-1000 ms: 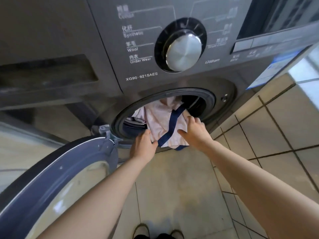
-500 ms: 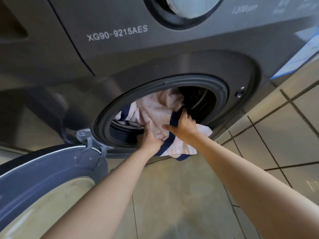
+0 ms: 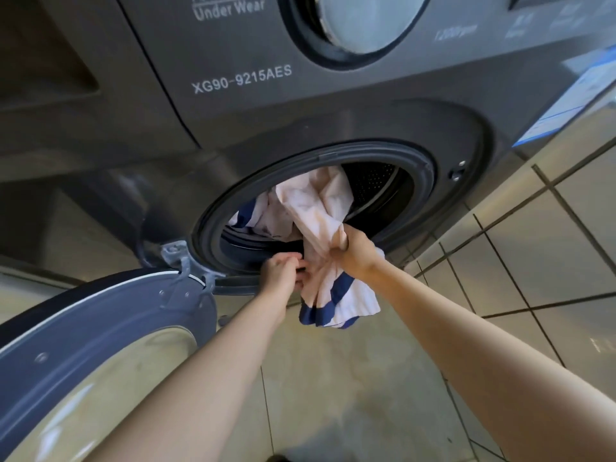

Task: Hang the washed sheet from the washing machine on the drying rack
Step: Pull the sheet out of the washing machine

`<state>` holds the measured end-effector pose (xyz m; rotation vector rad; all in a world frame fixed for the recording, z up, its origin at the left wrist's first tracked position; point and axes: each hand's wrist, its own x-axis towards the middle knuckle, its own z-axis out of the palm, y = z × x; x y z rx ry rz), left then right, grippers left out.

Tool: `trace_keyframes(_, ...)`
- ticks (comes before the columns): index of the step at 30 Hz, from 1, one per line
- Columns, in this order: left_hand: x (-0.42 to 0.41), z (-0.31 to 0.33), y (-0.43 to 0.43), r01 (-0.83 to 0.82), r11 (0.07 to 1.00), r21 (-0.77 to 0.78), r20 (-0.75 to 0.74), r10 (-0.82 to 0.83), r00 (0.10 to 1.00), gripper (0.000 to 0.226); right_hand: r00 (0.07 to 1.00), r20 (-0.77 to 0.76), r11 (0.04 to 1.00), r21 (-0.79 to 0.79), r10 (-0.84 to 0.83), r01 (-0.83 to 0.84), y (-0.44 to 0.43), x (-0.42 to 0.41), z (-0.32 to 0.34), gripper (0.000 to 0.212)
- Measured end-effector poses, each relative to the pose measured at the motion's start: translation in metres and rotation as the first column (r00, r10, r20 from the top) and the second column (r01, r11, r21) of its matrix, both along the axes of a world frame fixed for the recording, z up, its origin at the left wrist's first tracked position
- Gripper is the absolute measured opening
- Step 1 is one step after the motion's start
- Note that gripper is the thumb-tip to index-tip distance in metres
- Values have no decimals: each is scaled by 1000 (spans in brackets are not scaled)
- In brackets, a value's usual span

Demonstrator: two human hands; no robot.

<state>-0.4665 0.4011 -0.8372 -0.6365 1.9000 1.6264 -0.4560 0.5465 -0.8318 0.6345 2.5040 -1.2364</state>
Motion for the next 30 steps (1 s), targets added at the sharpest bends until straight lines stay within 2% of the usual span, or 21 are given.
trace_keyframes(2,-1,10,-5,-53,998,-16,27,53,998,20,999,-51,999,-43,16,-18,-5,22,13,32)
trace_keyframes(4,1,26,-10,-56,998,2,83,56,995,34,994,-94,997,-50,47,-51,-9,46,29,26)
trace_keyframes(7,5,57,-13,-88,983,159,143,65,988,60,980,-110,986,-9,167,-169,-13,86,54,5)
trace_keyframes(9,10,78,-12,-45,955,292,191,-13,981,65,954,-107,960,39,278,-276,-16,111,71,9)
trace_keyframes(11,21,95,-11,5,919,394,240,-108,965,66,913,-116,916,155,390,-371,-20,135,83,21)
trace_keyframes(14,49,110,-6,130,942,308,291,-223,930,61,839,-165,830,334,518,-447,-27,166,98,11)
trace_keyframes(16,70,117,-9,166,944,284,351,-263,899,55,793,-174,783,378,584,-494,-28,184,110,21)
trace_keyframes(19,93,119,-16,14,926,376,503,-217,837,57,716,-216,731,391,663,-559,-26,210,132,31)
trace_keyframes(21,103,120,-22,-50,945,324,527,-136,839,64,696,-182,696,415,694,-586,-27,231,141,30)
trace_keyframes(23,109,121,-27,-36,972,232,453,-75,888,56,745,-111,730,341,658,-593,-26,249,149,11)
trace_keyframes(27,111,139,-35,-99,970,223,355,14,935,37,843,2,841,78,537,-536,-20,264,161,28)
trace_keyframes(30,110,151,-43,-91,976,199,318,23,948,42,907,116,914,-74,405,-398,-21,259,171,21)
